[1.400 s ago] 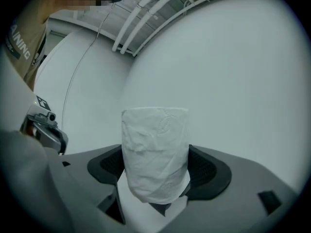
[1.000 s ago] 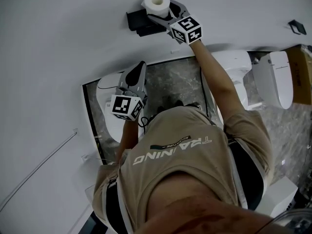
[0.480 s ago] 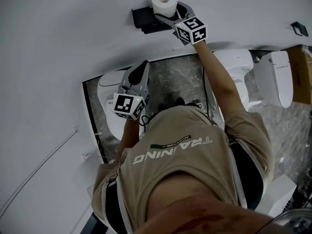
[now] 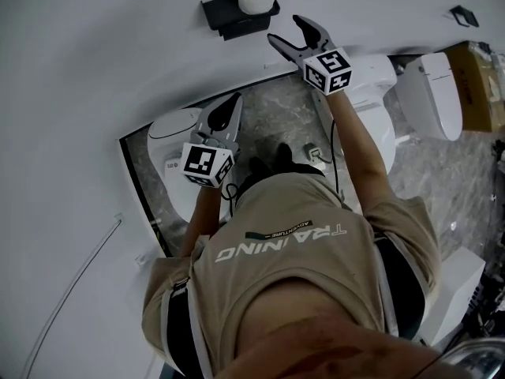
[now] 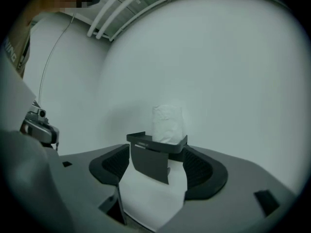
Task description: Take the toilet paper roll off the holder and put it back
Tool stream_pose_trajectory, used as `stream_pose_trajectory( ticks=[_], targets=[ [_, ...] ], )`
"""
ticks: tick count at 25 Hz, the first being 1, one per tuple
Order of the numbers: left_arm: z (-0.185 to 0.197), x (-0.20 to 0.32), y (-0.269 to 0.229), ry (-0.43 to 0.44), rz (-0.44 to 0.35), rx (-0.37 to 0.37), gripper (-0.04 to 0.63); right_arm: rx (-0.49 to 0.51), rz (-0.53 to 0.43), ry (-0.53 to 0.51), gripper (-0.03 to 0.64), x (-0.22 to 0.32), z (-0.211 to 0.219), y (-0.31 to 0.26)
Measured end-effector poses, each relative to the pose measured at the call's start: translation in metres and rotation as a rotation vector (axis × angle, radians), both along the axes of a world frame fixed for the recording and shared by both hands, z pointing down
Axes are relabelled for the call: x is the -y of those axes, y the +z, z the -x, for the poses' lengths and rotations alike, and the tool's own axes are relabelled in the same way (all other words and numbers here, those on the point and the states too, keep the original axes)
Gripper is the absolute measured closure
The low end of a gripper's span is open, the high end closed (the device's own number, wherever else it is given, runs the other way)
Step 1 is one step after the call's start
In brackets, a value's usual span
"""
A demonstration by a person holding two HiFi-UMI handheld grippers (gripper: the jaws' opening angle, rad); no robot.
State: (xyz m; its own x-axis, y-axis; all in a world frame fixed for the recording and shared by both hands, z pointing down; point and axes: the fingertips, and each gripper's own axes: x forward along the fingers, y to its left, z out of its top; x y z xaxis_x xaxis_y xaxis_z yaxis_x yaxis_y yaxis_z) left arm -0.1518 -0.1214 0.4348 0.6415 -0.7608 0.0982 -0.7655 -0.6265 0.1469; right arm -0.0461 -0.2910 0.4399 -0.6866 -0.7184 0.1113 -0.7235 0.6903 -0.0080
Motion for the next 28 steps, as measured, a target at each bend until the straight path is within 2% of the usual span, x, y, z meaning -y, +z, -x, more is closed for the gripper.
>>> stream_pose_trajectory(
  ticks=[3, 4, 5, 6, 9, 13, 17, 22, 25, 28],
  targets=[
    [-0.001, -0.004, 0.013, 0.035, 0.011, 0.01, 0.595, -0.022, -0.009, 0.012, 0.285, -0.04, -0.007, 0.012],
    [-0.002, -0.006, 0.014, 0.039, 0.013, 0.01, 0.595, -0.025, -0.008, 0.026, 0.337, -0.053, -0.01, 0.016],
    [-0.004, -0.01, 0.014, 0.041, 0.013, 0.008, 0.595, -0.022, -0.009, 0.044, 0.457, -0.066, -0.013, 0.018],
    [-0.006, -0.013, 0.012, 0.043, 0.01, 0.006, 0.595, -0.015, -0.011, 0.058, 0.528, -0.078, -0.018, 0.019],
    [-0.02, -0.029, 0.005, 0.056, -0.008, 0.012, 0.595, 0.007, -0.008, 0.043, 0.592, -0.113, -0.026, 0.016],
    [-0.037, -0.055, 0.005, 0.052, -0.004, 0.021, 0.595, 0.005, -0.007, -0.055, 0.601, -0.162, -0.026, 0.01],
    [-0.062, -0.091, 0.007, 0.02, -0.016, 0.033, 0.595, 0.054, -0.028, -0.123, 0.603, -0.217, -0.036, 0.005],
    [-0.108, -0.136, 0.002, -0.036, -0.028, 0.056, 0.595, 0.117, -0.035, -0.153, 0.603, -0.282, -0.07, 0.004],
    [-0.136, -0.172, -0.011, -0.052, -0.037, 0.068, 0.595, 0.143, -0.072, -0.16, 0.603, -0.316, -0.094, -0.003],
    [-0.152, -0.206, -0.008, -0.084, -0.015, 0.076, 0.595, 0.148, -0.093, -0.151, 0.603, -0.343, -0.11, -0.004]
  ],
)
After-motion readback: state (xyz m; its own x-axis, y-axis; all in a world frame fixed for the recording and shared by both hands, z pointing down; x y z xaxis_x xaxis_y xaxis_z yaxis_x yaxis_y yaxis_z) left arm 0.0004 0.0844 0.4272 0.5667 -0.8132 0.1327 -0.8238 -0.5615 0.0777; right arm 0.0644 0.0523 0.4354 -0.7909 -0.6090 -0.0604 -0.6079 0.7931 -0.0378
